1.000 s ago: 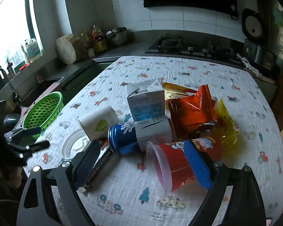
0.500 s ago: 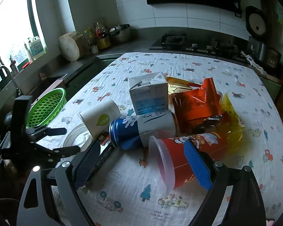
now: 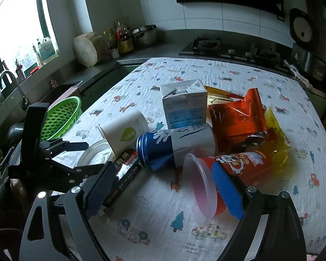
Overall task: Collect trash
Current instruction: 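Move the left gripper to the white cup lid and grasp it, then carry the lid toward the basket with the left gripper while the right gripper grasps the white paper cup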
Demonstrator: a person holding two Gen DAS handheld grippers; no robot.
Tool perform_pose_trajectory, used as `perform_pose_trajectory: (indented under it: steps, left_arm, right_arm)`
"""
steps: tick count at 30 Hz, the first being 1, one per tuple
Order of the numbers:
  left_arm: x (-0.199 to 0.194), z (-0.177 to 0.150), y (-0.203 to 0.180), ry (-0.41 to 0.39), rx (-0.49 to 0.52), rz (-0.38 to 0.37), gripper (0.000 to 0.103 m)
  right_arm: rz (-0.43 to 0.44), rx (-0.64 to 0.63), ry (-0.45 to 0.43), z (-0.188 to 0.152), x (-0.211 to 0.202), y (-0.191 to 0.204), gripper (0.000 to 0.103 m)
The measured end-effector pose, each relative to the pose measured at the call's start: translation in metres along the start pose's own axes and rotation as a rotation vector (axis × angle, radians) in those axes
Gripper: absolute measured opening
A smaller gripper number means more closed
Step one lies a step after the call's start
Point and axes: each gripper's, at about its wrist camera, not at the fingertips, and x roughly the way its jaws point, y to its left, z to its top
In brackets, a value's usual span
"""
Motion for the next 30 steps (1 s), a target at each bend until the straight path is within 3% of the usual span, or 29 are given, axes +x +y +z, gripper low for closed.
perform_pose_trajectory:
  steps: [15, 30]
  left_arm:
    - [-0.001, -0.005, -0.005, -0.035, 0.036, 0.043, 0.092]
    - [-0.049, -0.013, 0.026, -0.125, -0.005, 0.12, 0.091]
  right_arm:
    - [-0.002, -0.019, -0.013, 0.004, -0.002, 0.007, 0.087]
    - [0.034, -0.074, 0.001, 0.018, 0.013, 0.035, 0.087]
